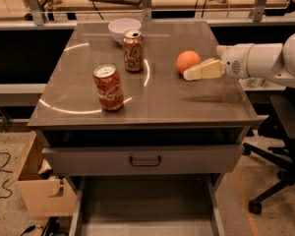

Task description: Place orange into middle drawer

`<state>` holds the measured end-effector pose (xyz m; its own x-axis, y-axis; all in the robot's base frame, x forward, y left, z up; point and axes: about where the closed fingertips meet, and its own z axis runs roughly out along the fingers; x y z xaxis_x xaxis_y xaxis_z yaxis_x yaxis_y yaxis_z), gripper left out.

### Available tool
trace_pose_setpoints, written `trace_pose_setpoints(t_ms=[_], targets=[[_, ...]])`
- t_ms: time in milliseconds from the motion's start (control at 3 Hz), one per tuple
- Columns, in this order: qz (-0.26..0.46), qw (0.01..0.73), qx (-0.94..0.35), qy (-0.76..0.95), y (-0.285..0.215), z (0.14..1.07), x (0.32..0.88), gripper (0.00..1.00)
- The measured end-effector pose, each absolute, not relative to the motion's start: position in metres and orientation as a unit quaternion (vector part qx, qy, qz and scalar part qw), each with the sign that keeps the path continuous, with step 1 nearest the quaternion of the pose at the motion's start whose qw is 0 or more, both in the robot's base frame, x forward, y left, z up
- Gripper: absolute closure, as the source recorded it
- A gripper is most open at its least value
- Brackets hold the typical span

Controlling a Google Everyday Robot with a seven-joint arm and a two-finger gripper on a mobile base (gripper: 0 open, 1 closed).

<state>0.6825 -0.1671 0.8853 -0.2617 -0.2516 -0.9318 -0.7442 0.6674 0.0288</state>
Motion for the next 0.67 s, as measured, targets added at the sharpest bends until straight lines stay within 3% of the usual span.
trace_pose_setpoints(t_ms=[667], targets=[[0.253,0.495,-0.354,0.752,-0.153,0.850,0.710,0.00]])
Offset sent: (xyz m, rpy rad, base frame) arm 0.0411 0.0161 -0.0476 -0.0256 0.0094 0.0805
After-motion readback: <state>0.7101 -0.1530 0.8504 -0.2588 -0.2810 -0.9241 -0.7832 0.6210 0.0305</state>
